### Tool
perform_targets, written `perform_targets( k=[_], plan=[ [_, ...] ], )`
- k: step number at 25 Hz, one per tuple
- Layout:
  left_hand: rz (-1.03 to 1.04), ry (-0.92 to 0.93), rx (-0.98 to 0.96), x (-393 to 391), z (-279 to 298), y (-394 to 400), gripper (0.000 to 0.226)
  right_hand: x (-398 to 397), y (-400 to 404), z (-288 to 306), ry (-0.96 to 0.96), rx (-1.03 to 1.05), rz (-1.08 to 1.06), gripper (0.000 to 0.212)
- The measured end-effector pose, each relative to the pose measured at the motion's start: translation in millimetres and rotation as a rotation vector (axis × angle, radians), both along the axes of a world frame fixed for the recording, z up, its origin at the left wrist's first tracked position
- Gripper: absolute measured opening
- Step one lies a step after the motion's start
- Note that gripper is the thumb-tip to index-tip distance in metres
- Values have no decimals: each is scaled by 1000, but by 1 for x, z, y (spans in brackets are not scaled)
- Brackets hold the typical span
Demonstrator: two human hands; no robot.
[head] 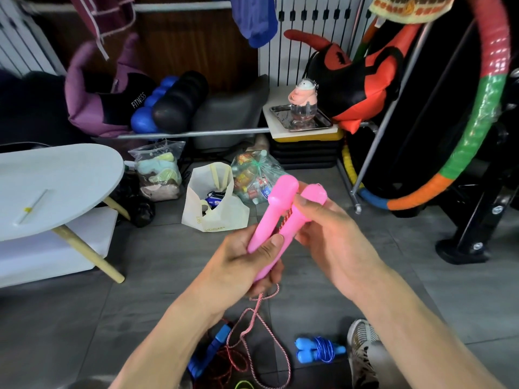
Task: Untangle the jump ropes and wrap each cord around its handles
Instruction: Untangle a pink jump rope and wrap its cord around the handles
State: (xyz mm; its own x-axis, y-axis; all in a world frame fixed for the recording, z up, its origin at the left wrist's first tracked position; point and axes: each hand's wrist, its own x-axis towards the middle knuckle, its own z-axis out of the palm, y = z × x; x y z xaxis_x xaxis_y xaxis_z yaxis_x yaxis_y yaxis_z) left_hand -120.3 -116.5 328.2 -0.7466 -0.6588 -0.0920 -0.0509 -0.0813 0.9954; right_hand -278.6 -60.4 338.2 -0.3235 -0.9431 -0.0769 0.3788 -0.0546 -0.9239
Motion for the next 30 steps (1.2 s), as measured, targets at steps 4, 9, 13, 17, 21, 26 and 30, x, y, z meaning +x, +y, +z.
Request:
perform_targets(
  k=[4, 9, 13, 17, 21, 26, 30],
  plan=[
    [-4, 14, 15, 2, 1, 0, 28, -1, 0, -1, -30, 72, -4, 48],
    [81, 31, 46, 4, 7, -3, 26, 3, -1, -4, -11, 80, 34, 38],
    [78, 20, 64, 5, 10, -5, 31, 6, 2, -6, 52, 91, -19, 27],
    [74, -4, 54, 6, 7, -4, 30, 7, 3, -2, 269, 144, -45, 22],
    [242, -125, -103, 5, 0, -13, 19, 10, 7, -7, 769, 196, -4, 14],
    [209, -489, -586, 5, -18, -15, 20, 12, 15, -7, 1381, 125, 112, 18],
    [244, -82, -11, -2, -8, -9, 13, -2, 16, -6, 1259, 176, -2, 26]
  ],
)
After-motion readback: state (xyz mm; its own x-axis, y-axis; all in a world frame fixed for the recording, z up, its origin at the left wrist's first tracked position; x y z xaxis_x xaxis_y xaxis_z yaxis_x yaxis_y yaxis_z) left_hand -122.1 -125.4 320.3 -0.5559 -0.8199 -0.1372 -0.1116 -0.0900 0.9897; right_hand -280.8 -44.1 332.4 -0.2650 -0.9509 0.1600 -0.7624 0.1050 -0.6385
